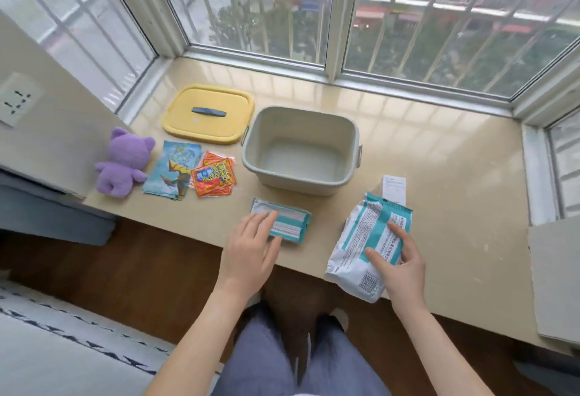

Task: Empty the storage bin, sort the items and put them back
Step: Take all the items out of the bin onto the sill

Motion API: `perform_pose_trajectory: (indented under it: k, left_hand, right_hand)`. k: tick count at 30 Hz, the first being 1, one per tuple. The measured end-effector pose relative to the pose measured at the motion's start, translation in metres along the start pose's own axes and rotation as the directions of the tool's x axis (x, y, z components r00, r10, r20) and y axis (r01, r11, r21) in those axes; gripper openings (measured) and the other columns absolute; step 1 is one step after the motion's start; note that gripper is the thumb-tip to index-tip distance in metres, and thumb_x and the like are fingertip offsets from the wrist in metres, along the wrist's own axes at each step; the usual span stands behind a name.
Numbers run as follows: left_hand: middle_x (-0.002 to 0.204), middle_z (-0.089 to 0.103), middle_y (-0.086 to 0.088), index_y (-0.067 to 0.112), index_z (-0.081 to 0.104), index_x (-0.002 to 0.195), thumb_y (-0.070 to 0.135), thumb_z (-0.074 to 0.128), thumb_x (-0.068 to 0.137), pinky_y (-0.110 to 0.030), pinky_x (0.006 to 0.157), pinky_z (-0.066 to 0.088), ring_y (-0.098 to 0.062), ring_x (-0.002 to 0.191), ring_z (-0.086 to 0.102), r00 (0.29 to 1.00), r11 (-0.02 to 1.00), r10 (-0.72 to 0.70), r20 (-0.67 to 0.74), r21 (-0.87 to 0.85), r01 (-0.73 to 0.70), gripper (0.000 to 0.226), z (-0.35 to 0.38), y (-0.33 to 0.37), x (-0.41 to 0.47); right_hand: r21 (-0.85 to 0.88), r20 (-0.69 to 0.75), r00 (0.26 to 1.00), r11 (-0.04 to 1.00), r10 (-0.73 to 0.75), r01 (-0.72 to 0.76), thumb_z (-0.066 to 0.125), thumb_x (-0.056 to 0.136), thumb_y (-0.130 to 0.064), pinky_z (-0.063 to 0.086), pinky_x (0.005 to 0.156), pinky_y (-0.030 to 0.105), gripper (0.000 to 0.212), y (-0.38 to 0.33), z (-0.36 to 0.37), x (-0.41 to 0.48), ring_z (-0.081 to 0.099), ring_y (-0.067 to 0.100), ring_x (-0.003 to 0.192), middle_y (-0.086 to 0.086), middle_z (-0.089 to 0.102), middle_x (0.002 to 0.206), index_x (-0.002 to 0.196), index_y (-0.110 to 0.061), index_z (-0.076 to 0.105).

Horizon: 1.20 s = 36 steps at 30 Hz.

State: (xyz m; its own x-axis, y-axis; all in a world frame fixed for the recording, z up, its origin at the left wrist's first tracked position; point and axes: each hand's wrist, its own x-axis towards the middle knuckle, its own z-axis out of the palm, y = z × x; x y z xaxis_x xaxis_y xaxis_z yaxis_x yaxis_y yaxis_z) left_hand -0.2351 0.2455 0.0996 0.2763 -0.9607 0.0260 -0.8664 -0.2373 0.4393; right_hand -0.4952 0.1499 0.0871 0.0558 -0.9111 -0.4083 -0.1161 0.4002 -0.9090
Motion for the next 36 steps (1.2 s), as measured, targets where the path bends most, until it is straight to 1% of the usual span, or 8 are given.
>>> perform_pose_trajectory:
  k: [4, 8, 15, 18, 23, 26, 31, 36]
  left_hand:
    - [0.133, 0.057, -0.005, 0.014, 0.051, 0.138, 0.048, 0.022, 0.100, -0.041, 0.099, 0.047, -0.023, 0.125, 0.050, 0.997, 1.000, 0.004, 0.075, 0.010, -0.005, 0.059, -0.011, -0.055, -0.001]
    - [0.131, 0.059, -0.005, 0.013, 0.053, 0.136, 0.044, 0.031, 0.098, -0.038, 0.097, 0.048, -0.023, 0.123, 0.053, 0.989, 0.999, 0.036, 0.145, -0.002, -0.036, 0.054, -0.028, -0.120, 0.017]
    - [0.126, 0.060, -0.008, 0.007, 0.054, 0.134, 0.039, 0.036, 0.099, -0.040, 0.093, 0.047, -0.026, 0.117, 0.054, 0.952, 0.976, 0.219, 0.215, -0.056, -0.212, 0.050, -0.039, -0.206, 0.066]
    - [0.124, 0.060, -0.010, 0.005, 0.056, 0.131, 0.035, 0.040, 0.097, -0.038, 0.094, 0.044, -0.027, 0.115, 0.054, 0.948, 0.967, 0.256, 0.191, -0.064, -0.248, 0.048, -0.029, -0.221, 0.084]
    - [0.126, 0.059, -0.010, 0.006, 0.055, 0.132, 0.035, 0.042, 0.096, -0.038, 0.099, 0.041, -0.029, 0.116, 0.052, 0.924, 0.951, 0.307, 0.226, -0.052, -0.304, 0.048, 0.004, -0.237, 0.109]
    - [0.126, 0.060, -0.010, 0.005, 0.055, 0.132, 0.034, 0.042, 0.096, -0.041, 0.097, 0.044, -0.030, 0.115, 0.053, 0.920, 0.952, 0.306, 0.243, -0.054, -0.303, 0.048, 0.026, -0.246, 0.117]
    - [0.126, 0.059, -0.011, 0.006, 0.054, 0.132, 0.034, 0.042, 0.096, -0.037, 0.097, 0.040, -0.029, 0.115, 0.053, 0.915, 0.948, 0.316, 0.252, -0.045, -0.315, 0.048, 0.047, -0.258, 0.124]
    - [0.127, 0.058, -0.012, 0.006, 0.053, 0.133, 0.034, 0.042, 0.096, -0.035, 0.097, 0.037, -0.028, 0.114, 0.051, 0.912, 0.946, 0.321, 0.255, -0.058, -0.318, 0.048, 0.057, -0.263, 0.124]
  right_hand:
    - [0.026, -0.045, 0.998, 0.999, 0.048, -0.047, 0.076, 0.079, 0.002, 0.062, 0.075, 0.034, 0.060, 0.013, 0.055, -0.006, 0.062, 0.012, 0.115, -0.004, 0.057, 0.131, 0.124, -0.034, 0.059]
    - [0.069, -0.136, 0.984, 0.992, 0.113, -0.105, 0.074, 0.081, 0.004, 0.060, 0.066, 0.025, 0.058, 0.025, 0.125, -0.013, 0.061, 0.009, 0.109, -0.004, 0.055, 0.130, 0.125, -0.031, 0.058]
    - [0.349, -0.374, 0.876, 0.921, 0.306, -0.173, 0.074, 0.080, 0.005, 0.061, 0.078, 0.036, 0.061, 0.041, 0.231, -0.002, 0.065, 0.007, 0.101, -0.001, 0.059, 0.128, 0.128, -0.027, 0.056]
    - [0.394, -0.405, 0.859, 0.907, 0.313, -0.145, 0.073, 0.081, 0.006, 0.061, 0.076, 0.031, 0.061, 0.050, 0.257, 0.011, 0.064, 0.006, 0.102, -0.003, 0.059, 0.125, 0.128, -0.027, 0.054]
    - [0.403, -0.473, 0.825, 0.909, 0.309, -0.109, 0.075, 0.080, 0.005, 0.059, 0.085, 0.037, 0.060, 0.086, 0.285, 0.046, 0.061, 0.012, 0.114, -0.006, 0.058, 0.128, 0.120, -0.035, 0.056]
    - [0.469, -0.550, 0.759, 0.881, 0.349, -0.065, 0.074, 0.080, 0.005, 0.059, 0.081, 0.029, 0.062, 0.112, 0.303, 0.063, 0.063, 0.009, 0.111, -0.003, 0.058, 0.131, 0.125, -0.032, 0.055]
    - [0.513, -0.669, 0.631, 0.858, 0.394, 0.008, 0.077, 0.079, 0.000, 0.059, 0.086, 0.040, 0.063, 0.145, 0.337, 0.071, 0.060, 0.016, 0.118, -0.002, 0.053, 0.135, 0.125, -0.035, 0.051]
    - [0.479, -0.675, 0.644, 0.878, 0.361, 0.011, 0.076, 0.082, -0.005, 0.058, 0.084, 0.033, 0.063, 0.153, 0.354, 0.078, 0.064, 0.010, 0.107, -0.006, 0.056, 0.124, 0.129, -0.029, 0.040]
